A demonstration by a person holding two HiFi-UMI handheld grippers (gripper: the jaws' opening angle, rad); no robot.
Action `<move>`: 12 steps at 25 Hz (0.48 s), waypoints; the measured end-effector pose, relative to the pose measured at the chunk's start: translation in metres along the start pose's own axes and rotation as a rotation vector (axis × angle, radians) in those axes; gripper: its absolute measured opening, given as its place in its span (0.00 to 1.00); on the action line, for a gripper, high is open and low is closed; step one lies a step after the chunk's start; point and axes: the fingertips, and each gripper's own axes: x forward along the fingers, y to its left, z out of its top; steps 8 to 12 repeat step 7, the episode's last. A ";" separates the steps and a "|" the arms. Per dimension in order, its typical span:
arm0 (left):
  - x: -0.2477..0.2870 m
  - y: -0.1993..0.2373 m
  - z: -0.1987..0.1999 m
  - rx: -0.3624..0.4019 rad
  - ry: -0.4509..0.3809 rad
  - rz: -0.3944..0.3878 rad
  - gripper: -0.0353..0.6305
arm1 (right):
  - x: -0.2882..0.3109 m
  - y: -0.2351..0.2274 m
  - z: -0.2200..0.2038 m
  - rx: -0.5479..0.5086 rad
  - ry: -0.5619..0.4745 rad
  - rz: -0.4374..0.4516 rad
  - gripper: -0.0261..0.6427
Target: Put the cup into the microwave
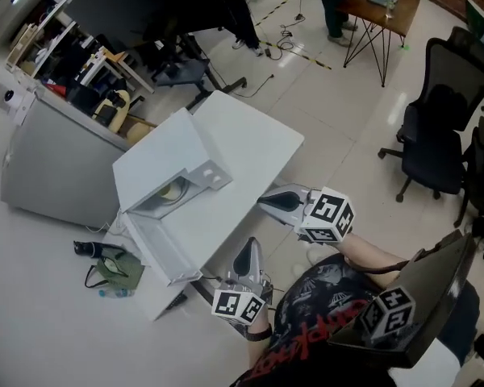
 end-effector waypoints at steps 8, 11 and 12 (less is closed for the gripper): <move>-0.028 0.000 -0.025 -0.035 0.127 -0.096 0.06 | -0.009 0.030 -0.011 0.077 -0.028 -0.074 0.04; -0.028 0.000 -0.025 -0.035 0.127 -0.096 0.06 | -0.009 0.030 -0.011 0.077 -0.028 -0.074 0.04; -0.028 0.000 -0.025 -0.035 0.127 -0.096 0.06 | -0.009 0.030 -0.011 0.077 -0.028 -0.074 0.04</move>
